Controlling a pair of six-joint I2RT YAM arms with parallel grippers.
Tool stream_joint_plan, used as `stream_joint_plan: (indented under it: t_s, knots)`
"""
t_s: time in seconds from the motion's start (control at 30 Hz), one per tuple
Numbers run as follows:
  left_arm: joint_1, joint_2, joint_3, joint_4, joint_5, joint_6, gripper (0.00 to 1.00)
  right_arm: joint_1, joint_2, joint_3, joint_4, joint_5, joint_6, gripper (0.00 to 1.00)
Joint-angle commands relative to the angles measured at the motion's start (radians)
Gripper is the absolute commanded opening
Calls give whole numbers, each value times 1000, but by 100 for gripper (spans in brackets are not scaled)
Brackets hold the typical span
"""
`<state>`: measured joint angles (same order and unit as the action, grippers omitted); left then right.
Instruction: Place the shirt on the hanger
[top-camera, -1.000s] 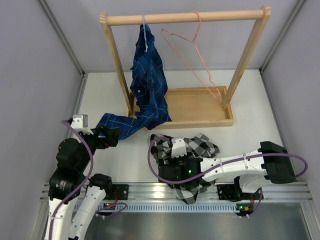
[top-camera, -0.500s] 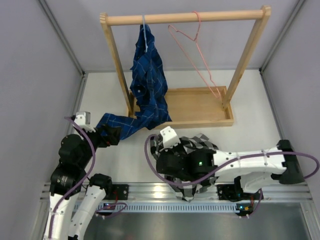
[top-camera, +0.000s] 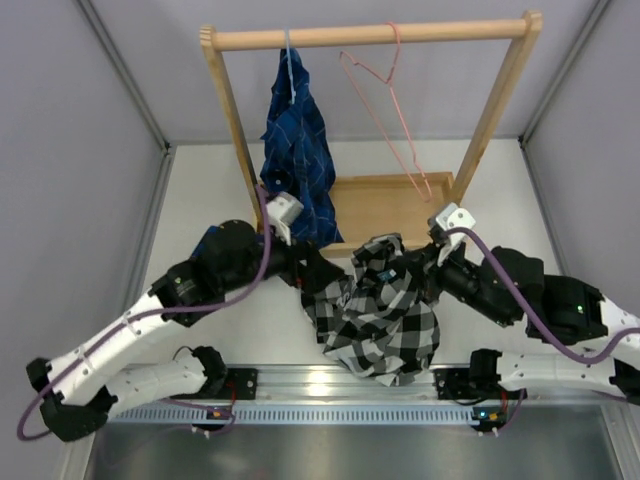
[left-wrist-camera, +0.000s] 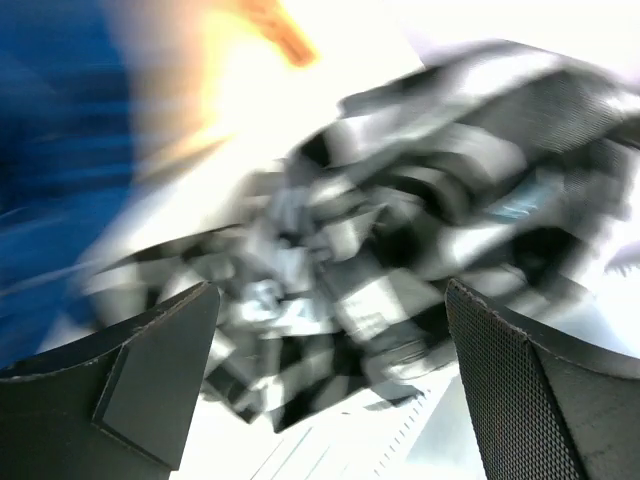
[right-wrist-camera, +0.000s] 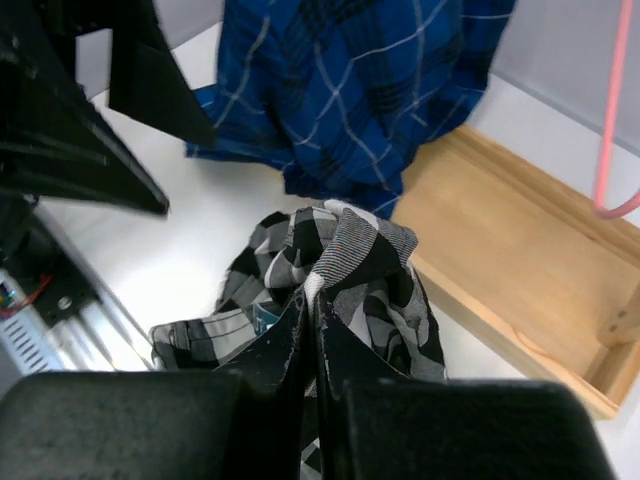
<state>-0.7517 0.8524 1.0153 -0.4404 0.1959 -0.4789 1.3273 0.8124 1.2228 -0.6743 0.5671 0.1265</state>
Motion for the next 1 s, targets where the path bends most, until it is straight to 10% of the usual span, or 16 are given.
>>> stream_joint_plan:
  t_s: [0.0,0.43,0.57,0.73,0.83,0.97]
  knots:
    - [-285,83,124,127,-294,127,98,-5,-73,-57,25,-182,-36,0]
    - [-382,240,-81,555,-124,410,83,-5,-222,-120,-39,-233,-10,0]
    - [-382,278,-101,586,-114,427,60,-4,-239,-132,-33,-250,-8,0]
    - [-379,347,-86,609,-280,415,8,-5,-233,-152,-9,-262,-4,2]
    - [-379,359,-52,617,-351,381,0,-4,-236,-172,24,-141,111,44]
    - [-379,378,-17,609,-505,282,0,-4,-213,-154,-77,77,396,55]
